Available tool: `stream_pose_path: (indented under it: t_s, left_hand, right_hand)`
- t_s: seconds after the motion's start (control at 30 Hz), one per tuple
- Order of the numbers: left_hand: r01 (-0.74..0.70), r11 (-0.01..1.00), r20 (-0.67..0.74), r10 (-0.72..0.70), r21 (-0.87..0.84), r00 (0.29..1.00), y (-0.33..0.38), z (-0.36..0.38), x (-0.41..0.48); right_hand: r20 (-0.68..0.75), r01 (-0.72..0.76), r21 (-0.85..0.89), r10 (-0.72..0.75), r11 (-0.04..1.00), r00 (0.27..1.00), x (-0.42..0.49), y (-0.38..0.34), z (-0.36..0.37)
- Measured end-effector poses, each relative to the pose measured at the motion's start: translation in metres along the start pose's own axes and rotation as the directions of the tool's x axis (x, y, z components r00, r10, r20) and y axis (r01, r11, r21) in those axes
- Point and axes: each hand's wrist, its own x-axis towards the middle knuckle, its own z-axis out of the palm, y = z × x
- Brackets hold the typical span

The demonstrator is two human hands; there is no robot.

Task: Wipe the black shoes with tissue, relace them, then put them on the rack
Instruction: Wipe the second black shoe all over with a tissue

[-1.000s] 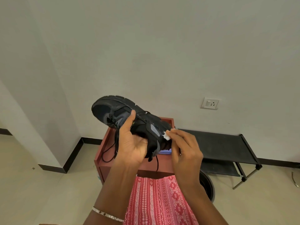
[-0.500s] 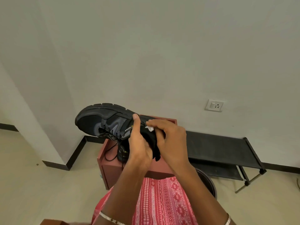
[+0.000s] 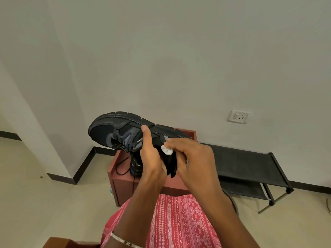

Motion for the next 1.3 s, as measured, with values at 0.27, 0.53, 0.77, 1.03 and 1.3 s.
stream_pose_path:
  t_s: [0.27,0.53,0.77,1.03,1.3]
  left_hand:
    - [-0.037,0.996,-0.031,0.040,0.076,0.999,-0.002,0.004,-0.006]
    - [-0.028,0.993,-0.120,0.042,0.115,0.992,-0.002,-0.003,0.002]
    - [-0.013,0.990,-0.146,0.034,0.141,0.989,0.001,0.000,-0.005]
    - [-0.046,0.991,-0.181,0.068,0.122,0.981,0.003,-0.001,-0.006]
    - [-0.091,0.983,-0.113,0.110,0.161,0.987,-0.003,0.004,-0.016]
  right_hand:
    - [0.051,0.029,0.040,-0.031,0.999,0.998,0.014,-0.007,-0.001]
    - [-0.065,-0.036,-0.002,0.036,0.999,0.997,-0.019,0.004,-0.004]
    - [-0.012,-0.007,0.112,0.008,0.994,1.000,-0.001,-0.012,0.001]
    - [-0.076,-0.001,-0.015,0.000,1.000,0.997,-0.018,-0.002,0.001]
    - [-0.052,-0.057,0.046,0.060,0.997,0.997,-0.001,-0.002,0.006]
